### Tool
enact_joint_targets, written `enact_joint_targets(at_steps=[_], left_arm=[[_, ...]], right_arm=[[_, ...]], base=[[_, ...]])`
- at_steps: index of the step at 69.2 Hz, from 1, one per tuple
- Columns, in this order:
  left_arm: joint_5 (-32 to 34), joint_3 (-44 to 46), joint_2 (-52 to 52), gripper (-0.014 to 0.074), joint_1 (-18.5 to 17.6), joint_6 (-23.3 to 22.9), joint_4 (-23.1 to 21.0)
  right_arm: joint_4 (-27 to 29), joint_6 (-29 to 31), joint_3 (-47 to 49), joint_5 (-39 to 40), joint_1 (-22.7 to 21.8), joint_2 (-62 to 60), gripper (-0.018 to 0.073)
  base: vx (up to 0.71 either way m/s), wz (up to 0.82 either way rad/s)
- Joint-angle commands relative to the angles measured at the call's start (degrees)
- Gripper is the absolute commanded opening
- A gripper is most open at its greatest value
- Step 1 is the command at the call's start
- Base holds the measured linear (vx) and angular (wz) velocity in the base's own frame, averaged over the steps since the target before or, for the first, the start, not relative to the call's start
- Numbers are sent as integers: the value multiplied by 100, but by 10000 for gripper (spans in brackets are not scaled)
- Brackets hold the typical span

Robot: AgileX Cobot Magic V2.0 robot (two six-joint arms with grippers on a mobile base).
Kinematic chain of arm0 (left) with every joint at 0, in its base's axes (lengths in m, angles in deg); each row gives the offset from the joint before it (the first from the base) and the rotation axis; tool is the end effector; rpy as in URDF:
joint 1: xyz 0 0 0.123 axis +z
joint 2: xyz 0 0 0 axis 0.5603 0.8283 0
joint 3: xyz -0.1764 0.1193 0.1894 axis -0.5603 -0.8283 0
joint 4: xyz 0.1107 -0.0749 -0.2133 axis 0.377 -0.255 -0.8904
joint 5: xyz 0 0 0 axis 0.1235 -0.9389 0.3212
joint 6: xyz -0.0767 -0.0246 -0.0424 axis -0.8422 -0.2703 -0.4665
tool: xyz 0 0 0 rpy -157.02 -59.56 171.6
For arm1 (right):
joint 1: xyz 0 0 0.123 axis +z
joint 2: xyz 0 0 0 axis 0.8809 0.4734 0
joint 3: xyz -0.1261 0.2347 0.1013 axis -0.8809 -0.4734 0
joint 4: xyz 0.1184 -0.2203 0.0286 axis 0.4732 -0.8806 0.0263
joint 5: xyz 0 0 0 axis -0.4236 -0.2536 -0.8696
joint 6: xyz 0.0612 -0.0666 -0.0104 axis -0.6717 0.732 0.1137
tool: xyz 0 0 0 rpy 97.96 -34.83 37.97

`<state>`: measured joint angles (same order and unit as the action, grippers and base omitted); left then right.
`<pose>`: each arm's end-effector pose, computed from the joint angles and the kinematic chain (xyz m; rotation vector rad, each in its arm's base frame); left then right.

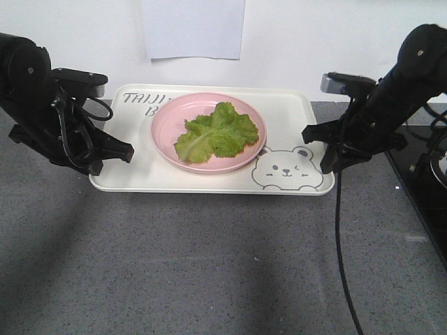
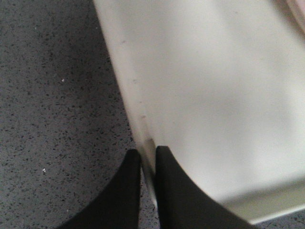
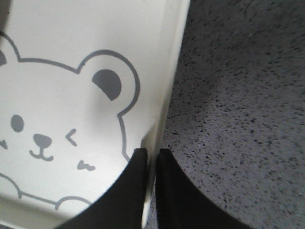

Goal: Transfer vegetables to tray and serve
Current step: 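Lower the tray onto the counter with both grippers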

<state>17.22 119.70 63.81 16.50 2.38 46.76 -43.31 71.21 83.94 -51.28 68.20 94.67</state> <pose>0.3423 -0.1057 0.3031 0.2957 2.7810 -0.0560 0.3896 0.0691 0.2768 -0.2243 2.8742 0.4184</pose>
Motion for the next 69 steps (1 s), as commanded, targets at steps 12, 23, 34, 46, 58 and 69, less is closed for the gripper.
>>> enact_joint_targets(at_steps=[12, 23, 34, 46, 58, 69], left_arm=[[414, 220, 226, -6, -111, 281, -405], [303, 220, 506, -6, -111, 274, -155], [136, 220, 567, -6, -111, 275, -51], [34, 220, 588, -3, -111, 294, -51], [34, 220, 588, 26, -111, 321, -56], [14, 220, 588, 99, -111, 321, -56]], right_arm=[[956, 290, 201, 189, 102, 64, -4], [927, 338, 201, 207, 175, 200, -1], [760, 443, 201, 354, 403, 220, 27], [607, 423, 201, 528, 568, 220, 112], [431, 249, 201, 471, 550, 220, 251], [114, 90, 201, 382, 550, 220, 391]], base=[[0, 0], [0, 0], [0, 0], [0, 0], [0, 0], [0, 0]])
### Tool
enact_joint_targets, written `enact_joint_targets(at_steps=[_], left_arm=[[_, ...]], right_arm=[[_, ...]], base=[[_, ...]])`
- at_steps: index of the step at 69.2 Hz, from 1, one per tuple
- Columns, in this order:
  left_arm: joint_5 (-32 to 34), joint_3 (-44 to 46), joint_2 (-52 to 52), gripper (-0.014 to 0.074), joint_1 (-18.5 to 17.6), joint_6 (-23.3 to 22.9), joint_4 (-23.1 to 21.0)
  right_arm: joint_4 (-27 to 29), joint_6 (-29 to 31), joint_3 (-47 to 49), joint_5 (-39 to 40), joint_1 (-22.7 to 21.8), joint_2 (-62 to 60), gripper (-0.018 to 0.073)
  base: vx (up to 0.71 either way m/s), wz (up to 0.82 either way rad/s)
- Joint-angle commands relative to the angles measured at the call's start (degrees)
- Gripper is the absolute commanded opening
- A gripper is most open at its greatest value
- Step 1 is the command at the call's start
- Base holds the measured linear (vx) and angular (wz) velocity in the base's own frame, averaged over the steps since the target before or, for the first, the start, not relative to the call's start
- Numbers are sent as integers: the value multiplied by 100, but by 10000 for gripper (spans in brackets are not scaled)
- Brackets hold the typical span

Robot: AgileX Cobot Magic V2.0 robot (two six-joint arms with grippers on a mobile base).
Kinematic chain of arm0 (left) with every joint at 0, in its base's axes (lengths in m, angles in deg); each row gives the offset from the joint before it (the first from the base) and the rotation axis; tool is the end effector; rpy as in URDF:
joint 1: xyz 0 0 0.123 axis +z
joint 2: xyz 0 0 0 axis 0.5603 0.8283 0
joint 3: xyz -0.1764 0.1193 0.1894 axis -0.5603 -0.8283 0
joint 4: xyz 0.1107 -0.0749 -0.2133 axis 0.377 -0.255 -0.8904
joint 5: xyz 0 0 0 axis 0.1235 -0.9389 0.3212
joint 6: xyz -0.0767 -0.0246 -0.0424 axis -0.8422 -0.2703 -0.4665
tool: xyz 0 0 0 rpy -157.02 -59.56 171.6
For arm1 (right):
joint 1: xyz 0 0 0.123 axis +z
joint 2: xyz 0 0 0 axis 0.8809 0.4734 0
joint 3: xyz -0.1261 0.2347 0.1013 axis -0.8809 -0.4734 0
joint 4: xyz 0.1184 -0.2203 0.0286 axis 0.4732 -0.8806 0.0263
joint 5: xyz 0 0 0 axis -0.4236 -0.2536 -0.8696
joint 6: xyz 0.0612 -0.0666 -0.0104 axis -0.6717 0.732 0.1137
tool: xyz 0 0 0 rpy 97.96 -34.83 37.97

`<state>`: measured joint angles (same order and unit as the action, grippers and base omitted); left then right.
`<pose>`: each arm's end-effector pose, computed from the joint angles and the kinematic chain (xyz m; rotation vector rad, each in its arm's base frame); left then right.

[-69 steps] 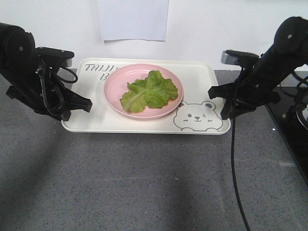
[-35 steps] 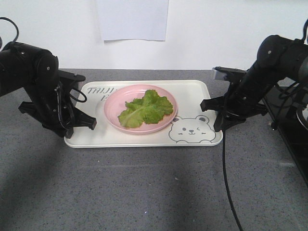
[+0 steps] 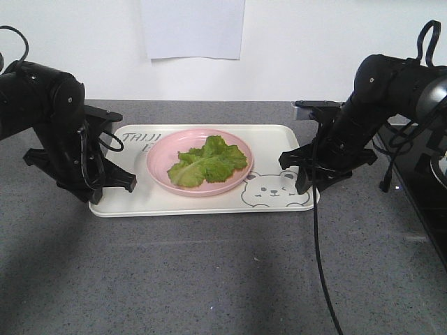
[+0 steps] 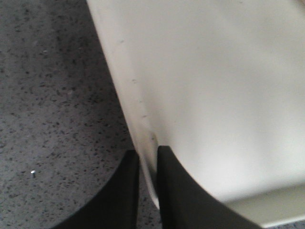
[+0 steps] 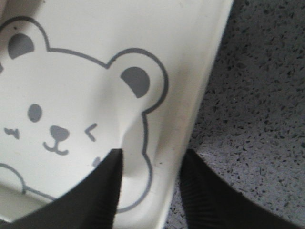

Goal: Transfer vegetables to tray and serve
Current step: 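Lower the tray onto the counter with both grippers, then open both grippers and lift them up away from the tray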

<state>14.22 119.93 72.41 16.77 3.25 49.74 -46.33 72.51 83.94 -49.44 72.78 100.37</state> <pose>0.3621 -0.1055 0.2480 0.3587 2.9596 0.0745 0.3993 0.0985 0.2361 -0.3811 2.9408 0.3522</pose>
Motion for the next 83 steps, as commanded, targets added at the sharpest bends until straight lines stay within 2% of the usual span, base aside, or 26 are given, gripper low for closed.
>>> enact_joint_targets(at_steps=[1, 12, 21, 30, 45, 67, 75, 83], left_arm=[[314, 196, -272, 108, -139, 234, -354], [282, 196, -272, 230, -139, 228, -354], [268, 196, -272, 328, -139, 213, -349], [242, 196, -272, 382, -139, 213, -349], [141, 196, -272, 388, -139, 219, -321], [-52, 219, -277, 388, -139, 213, -8], [-149, 351, -291, 388, -139, 189, -18], [-152, 534, -436, 376, -139, 189, -71]], right_arm=[[399, -52, 201, 183, 92, -350, 402], [399, -80, 201, 98, 92, -350, 466], [421, -81, 201, 17, 92, -350, 467], [400, -138, 201, -138, 92, -363, 467], [299, -250, 207, -32, 92, -455, 467], [-48, -378, 207, 461, 92, -975, 459], [-57, -378, 207, 709, 92, -1225, 412], [-51, -330, 207, 1035, 92, -1574, 288]], base=[[0, 0], [0, 0], [0, 0], [0, 0], [0, 0], [0, 0], [0, 0], [0, 0]])
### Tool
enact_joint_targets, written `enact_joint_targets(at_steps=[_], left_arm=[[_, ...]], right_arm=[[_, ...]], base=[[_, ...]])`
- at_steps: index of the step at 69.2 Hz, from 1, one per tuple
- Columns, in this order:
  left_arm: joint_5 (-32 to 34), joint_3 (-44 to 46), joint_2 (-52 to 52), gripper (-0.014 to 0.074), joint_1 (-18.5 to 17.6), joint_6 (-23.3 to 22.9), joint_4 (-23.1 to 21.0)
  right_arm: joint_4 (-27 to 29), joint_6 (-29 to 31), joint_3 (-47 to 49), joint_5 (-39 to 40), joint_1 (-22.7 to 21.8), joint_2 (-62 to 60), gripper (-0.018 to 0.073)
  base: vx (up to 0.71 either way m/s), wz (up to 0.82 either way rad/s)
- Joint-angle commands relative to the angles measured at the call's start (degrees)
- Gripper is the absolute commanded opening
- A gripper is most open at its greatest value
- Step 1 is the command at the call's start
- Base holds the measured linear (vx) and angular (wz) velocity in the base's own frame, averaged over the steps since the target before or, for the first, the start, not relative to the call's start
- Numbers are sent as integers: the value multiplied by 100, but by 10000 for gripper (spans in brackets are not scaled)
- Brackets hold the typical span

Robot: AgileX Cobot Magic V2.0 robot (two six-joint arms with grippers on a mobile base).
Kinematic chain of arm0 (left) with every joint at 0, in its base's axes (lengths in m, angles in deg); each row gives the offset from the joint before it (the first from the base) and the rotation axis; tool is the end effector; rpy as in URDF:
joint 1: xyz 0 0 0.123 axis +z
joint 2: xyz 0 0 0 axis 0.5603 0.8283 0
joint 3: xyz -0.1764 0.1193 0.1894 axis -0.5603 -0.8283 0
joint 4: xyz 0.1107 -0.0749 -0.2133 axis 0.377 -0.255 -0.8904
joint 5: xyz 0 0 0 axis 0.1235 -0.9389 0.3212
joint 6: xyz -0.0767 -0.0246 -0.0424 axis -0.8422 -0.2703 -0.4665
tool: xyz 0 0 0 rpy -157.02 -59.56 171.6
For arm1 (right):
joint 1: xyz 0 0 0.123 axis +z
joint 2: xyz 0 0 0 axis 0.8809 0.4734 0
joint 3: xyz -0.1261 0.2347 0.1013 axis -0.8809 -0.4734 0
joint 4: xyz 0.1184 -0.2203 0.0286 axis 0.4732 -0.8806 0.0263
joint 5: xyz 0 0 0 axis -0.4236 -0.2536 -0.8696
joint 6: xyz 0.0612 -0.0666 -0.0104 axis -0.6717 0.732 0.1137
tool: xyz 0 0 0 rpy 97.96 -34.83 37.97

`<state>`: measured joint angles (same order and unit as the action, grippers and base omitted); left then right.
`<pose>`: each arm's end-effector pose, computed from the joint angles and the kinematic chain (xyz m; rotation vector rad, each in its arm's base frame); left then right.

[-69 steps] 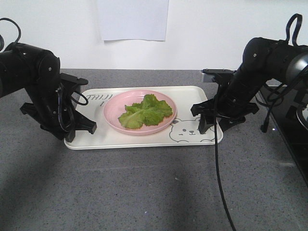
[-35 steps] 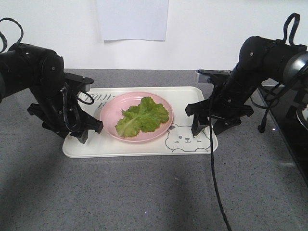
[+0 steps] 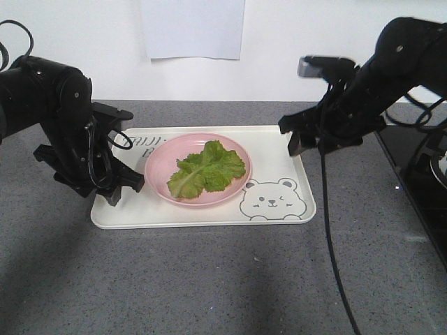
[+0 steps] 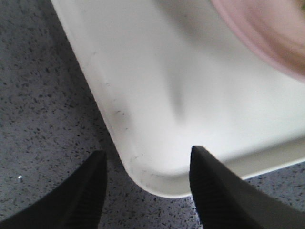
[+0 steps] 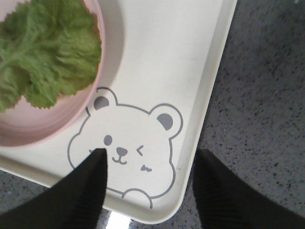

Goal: Transfer vegetables to tray and serve

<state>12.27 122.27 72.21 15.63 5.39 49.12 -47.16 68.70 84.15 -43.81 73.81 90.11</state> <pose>0.3614 -0.1140 0.2595 0.4327 2.9419 0.0600 0.3802 0.0998 0.3115 -0.2986 2.6786 0.3458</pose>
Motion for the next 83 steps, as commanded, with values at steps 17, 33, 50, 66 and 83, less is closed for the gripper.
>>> enact_joint_targets(at_steps=[17, 33, 50, 66, 83], left_arm=[[716, 628, -1177, 205, -24, -24, -83], [1751, 628, -2203, -9, -24, -86, -346], [2505, 84, -3394, -8, -24, -86, -424], [3716, -2227, -4775, -8, -24, -251, -424], [4926, -5032, -6140, -8, -24, -343, -424]], right_arm=[[48, 518, 180, 997, -4, -1304, -14], [61, 1012, -52, 1321, -4, -2182, -8], [162, 1370, -1737, 2457, -4, -3640, -8], [94, 1643, -3833, 3204, -4, -5131, -8], [17, 1644, -6020, 3975, -4, -6437, -8]], base=[[0, 0], [0, 0], [0, 0], [0, 0], [0, 0]])
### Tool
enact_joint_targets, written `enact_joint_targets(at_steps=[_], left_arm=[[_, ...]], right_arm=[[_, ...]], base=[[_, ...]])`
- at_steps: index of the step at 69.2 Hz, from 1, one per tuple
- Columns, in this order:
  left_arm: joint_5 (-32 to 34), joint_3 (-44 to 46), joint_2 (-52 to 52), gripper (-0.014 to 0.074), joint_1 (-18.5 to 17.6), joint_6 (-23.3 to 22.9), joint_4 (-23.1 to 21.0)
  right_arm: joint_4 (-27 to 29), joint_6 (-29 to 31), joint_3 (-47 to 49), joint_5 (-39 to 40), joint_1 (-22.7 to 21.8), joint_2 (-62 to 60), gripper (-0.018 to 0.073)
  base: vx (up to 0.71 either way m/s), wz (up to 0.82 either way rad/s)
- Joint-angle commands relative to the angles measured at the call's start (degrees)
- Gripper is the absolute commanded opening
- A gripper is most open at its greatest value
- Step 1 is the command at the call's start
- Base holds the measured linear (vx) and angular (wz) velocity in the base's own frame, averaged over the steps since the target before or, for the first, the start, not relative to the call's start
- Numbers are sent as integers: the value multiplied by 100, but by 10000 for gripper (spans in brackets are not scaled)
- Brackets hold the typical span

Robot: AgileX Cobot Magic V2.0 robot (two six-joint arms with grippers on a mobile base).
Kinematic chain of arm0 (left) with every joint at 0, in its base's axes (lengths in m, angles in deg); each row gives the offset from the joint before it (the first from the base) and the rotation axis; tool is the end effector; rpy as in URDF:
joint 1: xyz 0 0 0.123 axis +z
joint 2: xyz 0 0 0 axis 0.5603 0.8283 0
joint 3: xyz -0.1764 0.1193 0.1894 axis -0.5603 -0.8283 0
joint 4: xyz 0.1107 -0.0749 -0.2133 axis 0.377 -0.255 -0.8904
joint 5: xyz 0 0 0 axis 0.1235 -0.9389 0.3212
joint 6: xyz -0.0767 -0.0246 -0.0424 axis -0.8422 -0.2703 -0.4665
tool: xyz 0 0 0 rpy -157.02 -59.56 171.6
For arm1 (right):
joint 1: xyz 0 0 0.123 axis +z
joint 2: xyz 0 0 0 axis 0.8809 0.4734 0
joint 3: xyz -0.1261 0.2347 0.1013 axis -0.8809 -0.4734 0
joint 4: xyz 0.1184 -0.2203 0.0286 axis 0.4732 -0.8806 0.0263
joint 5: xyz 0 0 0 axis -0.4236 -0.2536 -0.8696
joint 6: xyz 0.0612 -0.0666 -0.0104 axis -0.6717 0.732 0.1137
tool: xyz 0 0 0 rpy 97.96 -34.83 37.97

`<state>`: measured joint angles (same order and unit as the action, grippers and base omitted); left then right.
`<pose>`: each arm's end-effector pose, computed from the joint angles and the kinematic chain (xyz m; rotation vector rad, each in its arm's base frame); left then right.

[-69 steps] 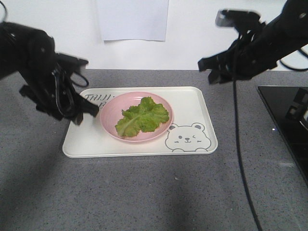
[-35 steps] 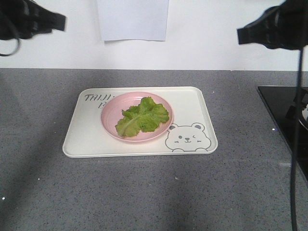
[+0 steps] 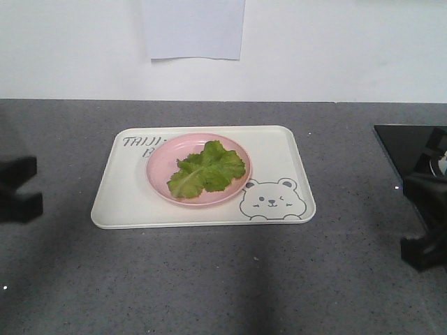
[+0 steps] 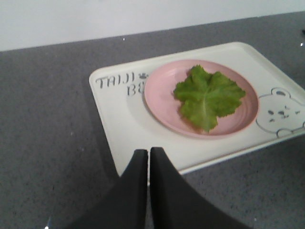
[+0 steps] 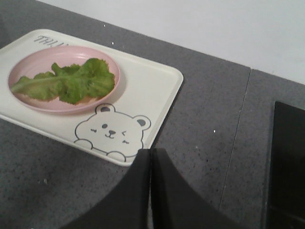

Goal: Transfer vegetables to tray and serve

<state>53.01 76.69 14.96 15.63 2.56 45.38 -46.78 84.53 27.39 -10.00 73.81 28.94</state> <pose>0.1654 -0.0548 0.3340 0.2343 2.0661 -0.2507 0.1429 0.0403 0.3230 -0.4215 1.9765 0.1488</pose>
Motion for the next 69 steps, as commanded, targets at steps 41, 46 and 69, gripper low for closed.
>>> enact_joint_targets(at_steps=[41, 46, 69], left_arm=[[1677, -1193, -922, -8, -24, -60, -50], [1677, -1193, -922, -8, -24, -60, -50], [1677, -1193, -922, -8, -24, -60, -50]], right_arm=[[18, 55, -1010, 856, -4, -853, -8], [18, 55, -1010, 856, -4, -853, -8], [18, 55, -1010, 856, -4, -853, -8]], base=[[0, 0], [0, 0], [0, 0]])
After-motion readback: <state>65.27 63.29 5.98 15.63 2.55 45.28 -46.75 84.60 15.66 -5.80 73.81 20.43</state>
